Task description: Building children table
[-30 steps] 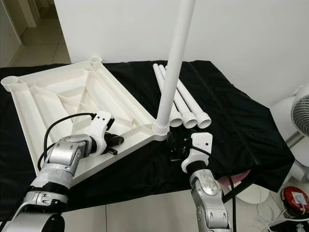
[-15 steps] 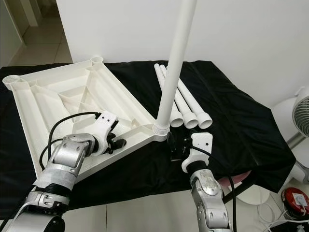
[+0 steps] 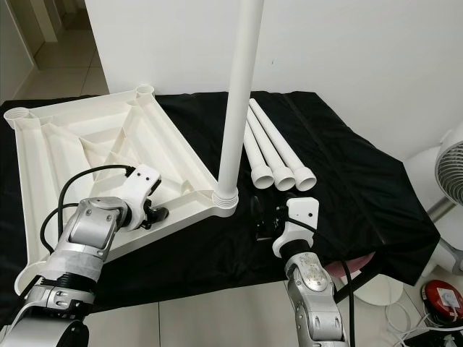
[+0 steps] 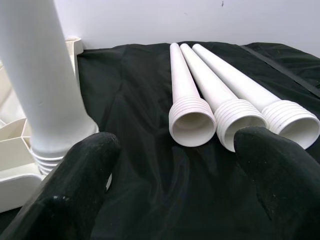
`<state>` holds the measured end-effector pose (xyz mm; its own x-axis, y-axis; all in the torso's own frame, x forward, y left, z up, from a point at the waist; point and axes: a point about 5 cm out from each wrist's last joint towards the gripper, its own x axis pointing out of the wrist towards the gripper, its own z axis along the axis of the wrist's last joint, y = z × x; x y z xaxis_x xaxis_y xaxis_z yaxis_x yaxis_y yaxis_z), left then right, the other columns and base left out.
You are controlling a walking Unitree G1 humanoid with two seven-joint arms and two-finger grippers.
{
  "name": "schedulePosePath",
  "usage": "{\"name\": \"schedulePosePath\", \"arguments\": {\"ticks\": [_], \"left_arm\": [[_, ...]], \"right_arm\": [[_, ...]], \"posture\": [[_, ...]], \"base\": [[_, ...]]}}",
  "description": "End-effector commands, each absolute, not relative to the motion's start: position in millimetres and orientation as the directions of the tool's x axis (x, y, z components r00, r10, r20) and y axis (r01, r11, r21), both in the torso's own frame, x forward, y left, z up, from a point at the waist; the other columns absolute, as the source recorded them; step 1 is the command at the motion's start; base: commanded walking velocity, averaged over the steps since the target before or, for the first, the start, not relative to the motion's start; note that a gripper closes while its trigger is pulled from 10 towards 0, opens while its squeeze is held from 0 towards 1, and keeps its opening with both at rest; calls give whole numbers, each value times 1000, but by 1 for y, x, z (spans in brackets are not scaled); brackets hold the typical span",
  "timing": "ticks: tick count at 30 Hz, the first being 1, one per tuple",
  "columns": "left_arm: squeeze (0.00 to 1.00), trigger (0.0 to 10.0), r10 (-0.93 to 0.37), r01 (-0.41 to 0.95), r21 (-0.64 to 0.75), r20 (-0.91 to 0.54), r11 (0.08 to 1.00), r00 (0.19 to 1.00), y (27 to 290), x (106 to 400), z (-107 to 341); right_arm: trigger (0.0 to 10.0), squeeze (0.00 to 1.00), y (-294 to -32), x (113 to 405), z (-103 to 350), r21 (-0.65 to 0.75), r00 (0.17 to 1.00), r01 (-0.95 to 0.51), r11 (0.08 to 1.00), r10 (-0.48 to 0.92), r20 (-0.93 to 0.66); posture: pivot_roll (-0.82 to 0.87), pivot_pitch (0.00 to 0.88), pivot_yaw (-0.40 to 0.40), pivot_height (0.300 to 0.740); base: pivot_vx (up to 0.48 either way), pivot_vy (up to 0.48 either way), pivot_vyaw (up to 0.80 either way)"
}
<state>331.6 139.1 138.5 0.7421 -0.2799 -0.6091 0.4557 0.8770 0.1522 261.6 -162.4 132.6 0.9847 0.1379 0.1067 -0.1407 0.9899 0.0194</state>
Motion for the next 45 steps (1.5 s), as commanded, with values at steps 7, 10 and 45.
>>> {"name": "schedulePosePath", "arguments": {"ticks": [7,10,45], "left_arm": [[82,0,156,57,408,-469,911,870,182,336,156],[192,0,178,29,423,-442,906,879,185,335,162],[0,10000,-470,553,233,-328,800,819,55,337,171]], "right_arm": [[10000,0,-161,265,133,13,983,-151,989,148,110],[10000,0,-161,266,133,12,983,-149,989,147,111],[10000,0,-161,268,134,16,984,-134,991,131,121]], "posture": [[-61,0,-33,740],[-59,0,-32,740],[-65,0,-15,740]], "base": [[0,0,0],[0,0,0],[0,0,0]]}}
